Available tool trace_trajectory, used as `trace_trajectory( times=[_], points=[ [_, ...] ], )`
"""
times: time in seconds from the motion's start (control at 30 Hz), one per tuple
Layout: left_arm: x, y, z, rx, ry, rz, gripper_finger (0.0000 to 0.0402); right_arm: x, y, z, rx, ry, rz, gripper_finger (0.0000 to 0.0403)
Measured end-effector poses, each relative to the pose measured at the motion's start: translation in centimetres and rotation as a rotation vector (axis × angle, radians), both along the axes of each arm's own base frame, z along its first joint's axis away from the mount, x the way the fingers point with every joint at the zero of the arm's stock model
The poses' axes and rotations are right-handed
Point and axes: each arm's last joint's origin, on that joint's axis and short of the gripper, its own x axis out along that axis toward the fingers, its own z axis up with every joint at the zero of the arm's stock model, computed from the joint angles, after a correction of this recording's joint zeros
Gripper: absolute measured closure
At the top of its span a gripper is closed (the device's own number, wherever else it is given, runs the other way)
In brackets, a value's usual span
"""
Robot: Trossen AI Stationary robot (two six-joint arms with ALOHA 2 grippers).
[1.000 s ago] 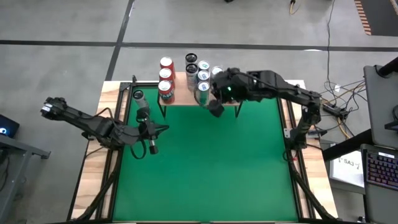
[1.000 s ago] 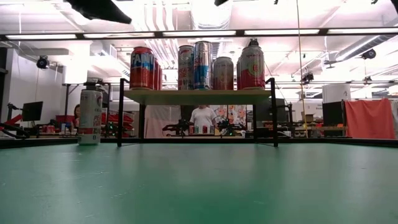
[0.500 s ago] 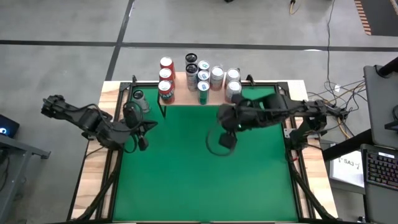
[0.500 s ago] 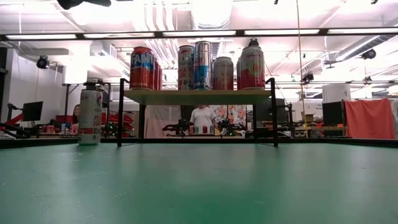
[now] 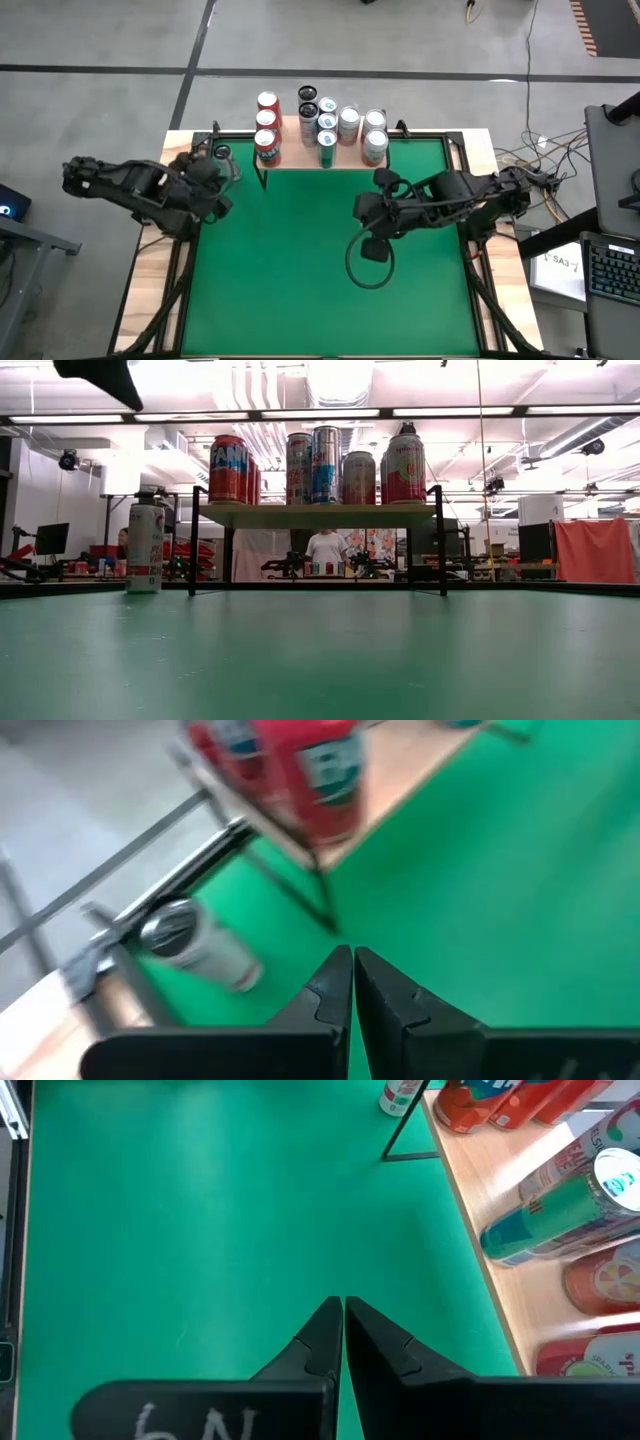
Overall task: Place canned beverage on shelf
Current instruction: Put the white soda can on the shelf aligned with other white soda cans on the shelf
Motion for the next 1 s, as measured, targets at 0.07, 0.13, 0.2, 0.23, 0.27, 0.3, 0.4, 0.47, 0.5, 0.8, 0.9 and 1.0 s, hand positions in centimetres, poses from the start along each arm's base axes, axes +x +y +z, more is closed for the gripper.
trace_trajectory(
  times=[0.07, 0.13, 0.2, 0.23, 0.27, 0.3, 0.4, 0.47, 0.5, 0.8, 0.9, 1.0],
  points=[
    [-0.3, 0.7, 0.3, 0.005, 0.029, 0.04, 0.0402, 0.0, 0.0, 0.0, -0.005, 0.001, 0.003, 0.0394],
    [-0.5, 1.4, 0.7, -0.002, 0.057, 0.051, 0.0402, 0.0, 0.0, 0.0, -0.011, 0.003, 0.009, 0.0394],
    [-0.7, 2.1, 1.1, -0.009, 0.086, 0.044, 0.0402, 0.0, 0.0, 0.0, -0.011, 0.003, 0.01, 0.0394],
    [-0.7, 2.5, 1.4, -0.007, 0.098, 0.041, 0.0402, 0.0, 0.0, 0.0, -0.011, 0.003, 0.01, 0.0394],
    [-0.7, 2.9, 1.5, -0.003, 0.114, 0.039, 0.0402, 0.0, 0.0, 0.0, -0.011, 0.003, 0.01, 0.0394],
    [-0.6, 3.3, 1.7, 0.005, 0.129, 0.037, 0.0402, 0.0, 0.0, 0.0, -0.012, 0.003, 0.011, 0.0394],
    [-0.3, 4.8, 2.0, 0.001, 0.181, 0.024, 0.0402, 0.0, 0.0, 0.0, -0.017, 0.005, 0.018, 0.0394],
    [-0.1, 5.9, 1.7, -0.033, 0.237, 0.004, 0.0402, 0.0, 0.0, 0.0, -0.019, 0.005, 0.019, 0.0394],
    [0.0, 6.5, 1.4, -0.054, 0.27, -0.01, 0.0402, 0.0, 0.0, 0.0, -0.019, 0.005, 0.019, 0.0394],
    [0.3, 11.2, -1.1, -0.252, 0.544, -0.331, 0.0402, 0.1, 0.0, -0.1, -0.016, 0.006, 0.016, 0.0394],
    [0.0, 12.5, -1.4, -0.243, 0.61, -0.397, 0.0402, 0.1, 0.0, -0.1, -0.013, 0.005, 0.013, 0.0394],
    [0.5, 13.7, -2.0, -0.238, 0.629, -0.404, 0.0402, 0.1, 0.0, -0.1, -0.013, 0.003, 0.013, 0.0394]
  ],
)
